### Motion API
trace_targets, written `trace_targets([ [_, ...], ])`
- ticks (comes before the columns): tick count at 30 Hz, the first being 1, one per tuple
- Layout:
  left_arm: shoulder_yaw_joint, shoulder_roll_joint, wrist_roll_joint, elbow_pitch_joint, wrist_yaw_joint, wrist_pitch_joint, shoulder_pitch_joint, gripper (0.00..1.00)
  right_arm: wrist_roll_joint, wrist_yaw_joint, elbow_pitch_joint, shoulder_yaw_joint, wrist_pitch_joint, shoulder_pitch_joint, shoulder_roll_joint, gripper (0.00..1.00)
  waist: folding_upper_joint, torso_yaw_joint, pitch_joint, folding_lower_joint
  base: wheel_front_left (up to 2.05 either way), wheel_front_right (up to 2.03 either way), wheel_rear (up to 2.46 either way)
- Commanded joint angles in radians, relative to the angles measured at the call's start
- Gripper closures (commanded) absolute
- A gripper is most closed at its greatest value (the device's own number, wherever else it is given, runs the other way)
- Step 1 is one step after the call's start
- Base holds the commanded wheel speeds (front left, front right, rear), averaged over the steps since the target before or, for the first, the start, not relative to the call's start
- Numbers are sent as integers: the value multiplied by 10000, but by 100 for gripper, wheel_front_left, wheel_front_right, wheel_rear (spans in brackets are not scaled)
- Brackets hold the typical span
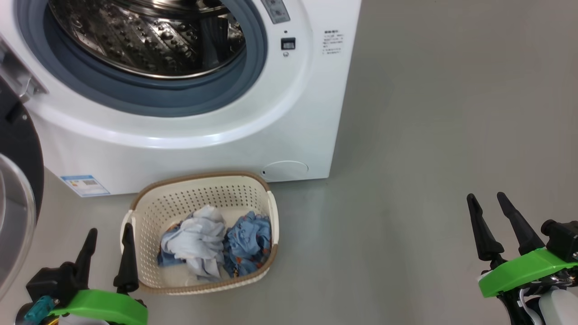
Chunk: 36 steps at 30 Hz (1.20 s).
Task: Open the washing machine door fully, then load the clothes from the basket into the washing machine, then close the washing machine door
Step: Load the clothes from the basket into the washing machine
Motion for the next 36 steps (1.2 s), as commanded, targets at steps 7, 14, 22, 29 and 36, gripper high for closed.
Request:
trace_targets([
  [7, 278, 302, 51, -276, -25, -65, -524, 0, -41, 17, -308, 162, -122, -204, -81, 0, 0, -21, 122, 0, 103, -128, 25],
  [14, 261, 203, 111, -223, -25, -65, -554, 0, -35, 17, -286, 187, -122, -245, -37, 0, 0, -41, 159, 0, 31, -31, 0],
  [22, 157, 97, 126, -85, -25, -65, -544, 0, -22, 17, -275, 205, -122, -266, -1, 0, 0, -40, 214, 0, 0, 0, 0],
  [29, -15, -39, 103, 310, -25, -65, -519, 0, -38, 17, -311, 249, -122, -277, 72, 0, 0, -56, 327, 0, 0, 0, 0],
  [36, -269, -151, 116, 1046, -25, -65, -671, 0, -33, 17, -404, 356, -122, -402, 161, 0, 0, -107, 697, 0, 0, 0, 0],
])
